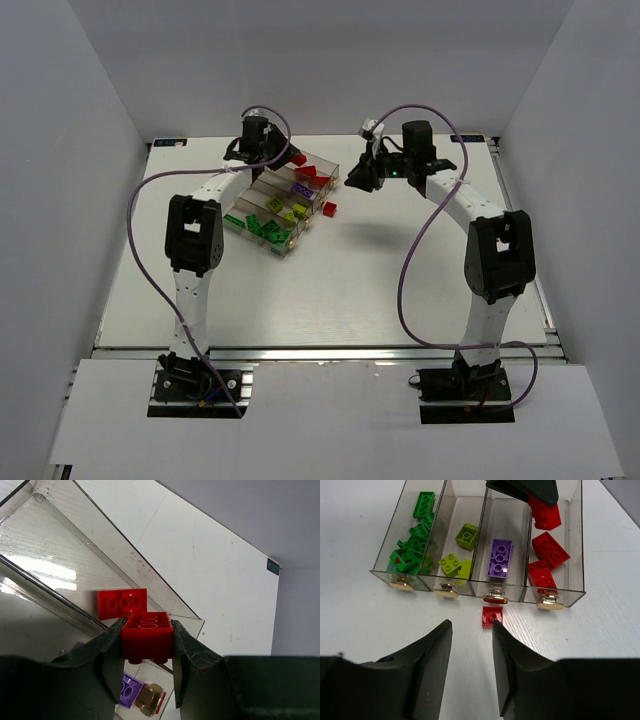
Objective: Sort the legos into containers by color
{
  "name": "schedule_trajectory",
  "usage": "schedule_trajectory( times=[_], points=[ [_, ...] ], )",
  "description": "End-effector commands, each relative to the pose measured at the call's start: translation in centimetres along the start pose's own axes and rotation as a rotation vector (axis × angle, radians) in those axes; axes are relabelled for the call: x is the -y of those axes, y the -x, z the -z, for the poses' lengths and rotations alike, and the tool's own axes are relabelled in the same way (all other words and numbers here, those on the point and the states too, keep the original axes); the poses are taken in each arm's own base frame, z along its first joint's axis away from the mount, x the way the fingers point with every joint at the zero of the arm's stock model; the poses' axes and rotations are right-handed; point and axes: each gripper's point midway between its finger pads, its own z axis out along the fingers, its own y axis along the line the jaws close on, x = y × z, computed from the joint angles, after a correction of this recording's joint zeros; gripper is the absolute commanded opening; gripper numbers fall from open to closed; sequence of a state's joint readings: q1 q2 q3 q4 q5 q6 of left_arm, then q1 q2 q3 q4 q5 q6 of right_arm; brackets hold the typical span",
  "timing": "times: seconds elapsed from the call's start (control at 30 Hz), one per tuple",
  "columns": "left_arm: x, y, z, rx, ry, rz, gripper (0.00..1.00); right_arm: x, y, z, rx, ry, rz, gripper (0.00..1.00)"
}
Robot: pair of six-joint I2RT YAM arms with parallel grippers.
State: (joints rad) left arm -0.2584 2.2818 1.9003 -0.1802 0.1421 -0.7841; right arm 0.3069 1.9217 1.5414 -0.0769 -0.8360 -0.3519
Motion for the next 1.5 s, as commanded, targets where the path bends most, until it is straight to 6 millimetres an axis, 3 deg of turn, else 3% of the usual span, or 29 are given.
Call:
schedule_trajectory(
  times=[0.0, 0.1, 0.13, 0.37, 0.57, 0.6, 0.7, 0.77, 0.83, 0.9, 0.93, 0.97, 1.03, 1.07, 1.1, 1.33, 1.43, 1.47],
  points=[
    [1.9, 1.9, 0.2, 0.045, -0.037, 0.005, 0.13, 0.0, 0.0, 0.2, -0.015, 0.025, -0.004, 0.46],
    [1.5, 1.8, -0.5, 0.047, -0.026, 0.012, 0.34, -0.2, -1.3, -0.3, -0.062, 0.039, 0.006, 0.5],
    [1.3, 1.8, -0.7, 0.044, -0.016, 0.015, 0.46, -0.4, -1.6, -0.5, -0.076, 0.044, 0.007, 0.5],
    [2.7, 3.3, -1.2, 0.067, -0.037, 0.002, 0.69, 0.2, -4.4, -1.2, -0.169, 0.03, 0.013, 0.54],
    [5.0, 6.0, 1.9, 0.114, -0.071, -0.054, 0.76, 0.3, -7.2, -2.3, -0.264, 0.029, 0.016, 0.68],
    [6.3, 7.2, 3.8, 0.138, -0.094, -0.087, 0.76, 0.4, -7.8, -2.6, -0.281, 0.026, 0.02, 0.72],
    [5.3, 6.8, 6.3, 0.127, -0.072, -0.129, 0.76, 1.0, -8.7, -3.7, -0.317, -0.007, 0.049, 0.8],
    [4.4, 6.1, 9.8, 0.129, -0.052, -0.143, 0.77, 1.4, -8.8, -4.6, -0.333, -0.033, 0.071, 0.89],
    [3.1, 4.8, 13.4, 0.138, -0.035, -0.151, 0.77, 1.1, -9.6, -5.7, -0.351, -0.034, 0.086, 0.89],
    [2.1, 3.9, 15.7, 0.153, -0.019, -0.152, 0.77, 1.5, -10.3, -6.7, -0.368, -0.06, 0.114, 0.9],
    [2.9, 4.4, 18.6, 0.194, -0.041, -0.156, 0.77, 1.6, -10.4, -7.0, -0.369, -0.063, 0.121, 0.89],
    [0.4, 2.0, 19.0, 0.159, 0.007, -0.145, 0.77, 2.0, -10.7, -7.4, -0.375, -0.083, 0.117, 0.89],
    [-0.5, 0.9, 21.0, 0.165, 0.024, -0.134, 0.78, 2.3, -10.8, -8.2, -0.378, -0.099, 0.133, 0.9],
    [0.1, 1.2, 23.3, 0.202, 0.004, -0.13, 0.78, 2.8, -10.9, -8.3, -0.385, -0.122, 0.135, 0.89],
    [-1.5, -0.4, 23.8, 0.183, 0.037, -0.113, 0.78, 3.3, -11.1, -8.7, -0.388, -0.134, 0.134, 0.89],
    [-4.4, -3.2, 30.6, 0.293, 0.055, 0.012, 0.78, 4.4, -11.6, -10.4, -0.398, -0.141, 0.14, 0.81],
    [-5.4, -4.0, 32.4, 0.326, 0.067, 0.043, 0.78, 4.2, -12.2, -10.5, -0.408, -0.115, 0.151, 0.71],
    [-5.6, -4.1, 32.6, 0.332, 0.07, 0.047, 0.78, 3.6, -12.4, -10.4, -0.412, -0.094, 0.149, 0.62]
  ],
)
